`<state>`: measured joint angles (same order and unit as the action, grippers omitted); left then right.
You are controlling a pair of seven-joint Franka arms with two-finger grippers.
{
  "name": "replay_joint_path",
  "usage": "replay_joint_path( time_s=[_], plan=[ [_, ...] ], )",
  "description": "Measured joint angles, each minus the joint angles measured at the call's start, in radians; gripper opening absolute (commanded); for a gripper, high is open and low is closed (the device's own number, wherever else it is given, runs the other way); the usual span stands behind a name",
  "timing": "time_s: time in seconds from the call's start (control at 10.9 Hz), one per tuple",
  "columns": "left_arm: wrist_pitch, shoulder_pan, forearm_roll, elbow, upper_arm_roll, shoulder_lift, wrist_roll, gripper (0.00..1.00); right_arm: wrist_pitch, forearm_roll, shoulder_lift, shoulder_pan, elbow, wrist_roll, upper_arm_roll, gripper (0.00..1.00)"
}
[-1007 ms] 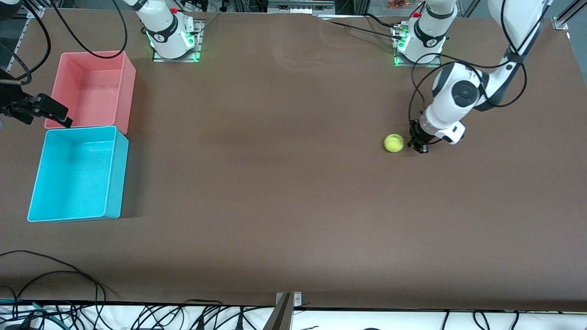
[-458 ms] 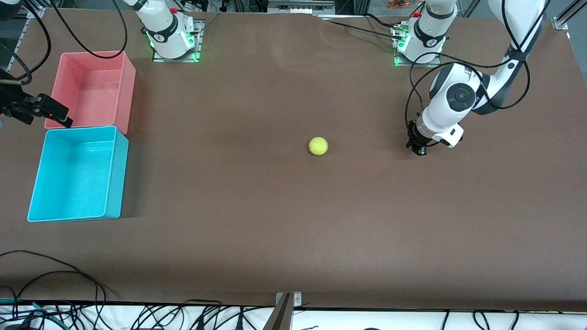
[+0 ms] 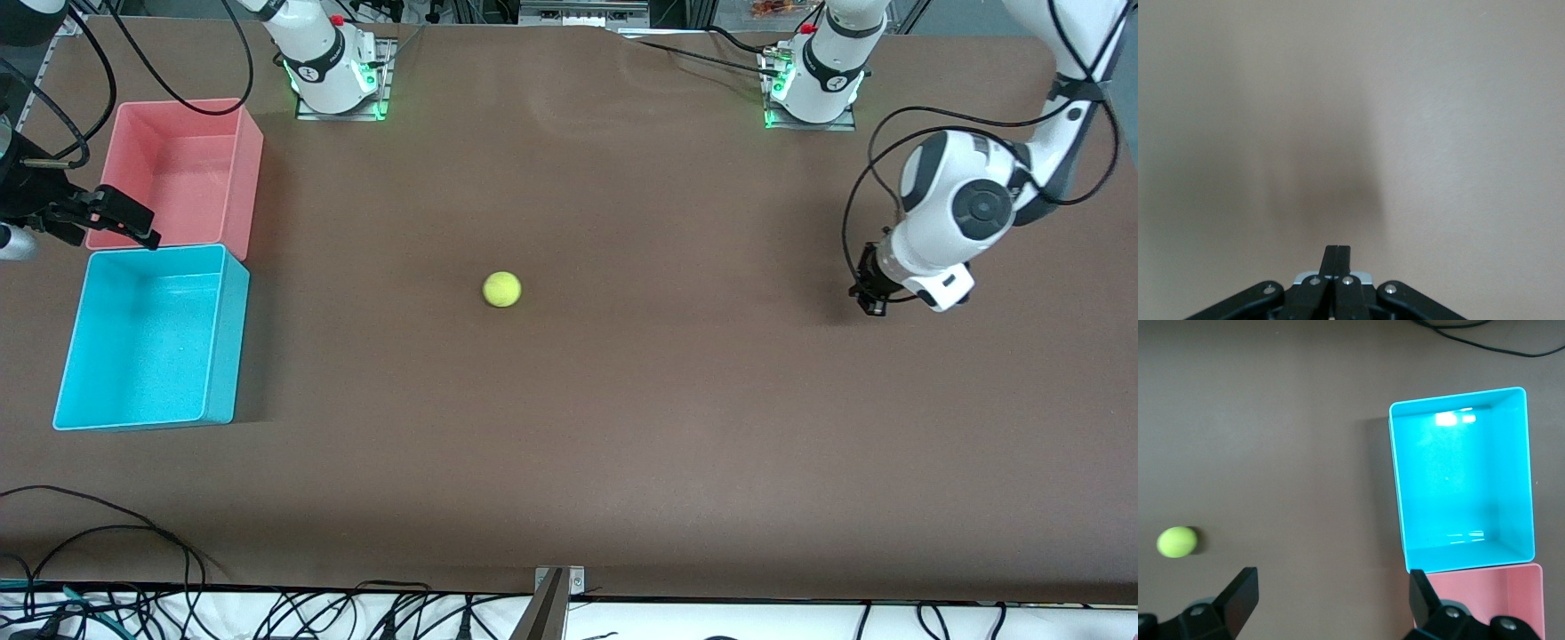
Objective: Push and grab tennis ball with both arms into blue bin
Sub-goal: 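Push the tennis ball with the left gripper toward the cyan bin, then lower the right gripper beside the ball while the left gripper withdraws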
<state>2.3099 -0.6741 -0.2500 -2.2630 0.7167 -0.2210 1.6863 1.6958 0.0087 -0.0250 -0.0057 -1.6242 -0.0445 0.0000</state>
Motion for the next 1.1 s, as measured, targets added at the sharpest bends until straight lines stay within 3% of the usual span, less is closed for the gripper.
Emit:
replay_joint_path(
  time_s=[0.09, 0.37, 0.46, 0.55, 0.82, 1.1],
  plan=[
    [-0.057, -0.009, 0.000, 0.053, -0.006, 0.002, -0.094, 0.00, 0.000, 0.000, -0.001, 0.004, 0.000, 0.000, 0.000, 1.00],
    [-0.091, -0.100, 0.000, 0.148, -0.021, 0.000, -0.443, 0.14, -0.009, 0.000, -0.012, 0.037, -0.001, 0.002, 0.002, 1.00],
    [-0.091, -0.131, 0.000, 0.173, -0.022, -0.003, -0.553, 0.93, -0.017, 0.000, -0.018, 0.046, -0.001, 0.001, 0.003, 1.00],
    [-0.092, -0.143, 0.000, 0.198, -0.023, -0.007, -0.618, 1.00, -0.028, 0.000, -0.023, 0.054, -0.001, 0.001, 0.003, 1.00],
    [-0.110, -0.131, 0.000, 0.254, -0.013, -0.009, -0.668, 1.00, -0.061, 0.000, -0.036, 0.070, -0.019, 0.000, 0.003, 1.00],
    [-0.122, -0.128, 0.000, 0.278, -0.007, -0.009, -0.951, 1.00, -0.065, -0.001, -0.043, 0.070, -0.048, 0.000, 0.002, 1.00]
  ],
)
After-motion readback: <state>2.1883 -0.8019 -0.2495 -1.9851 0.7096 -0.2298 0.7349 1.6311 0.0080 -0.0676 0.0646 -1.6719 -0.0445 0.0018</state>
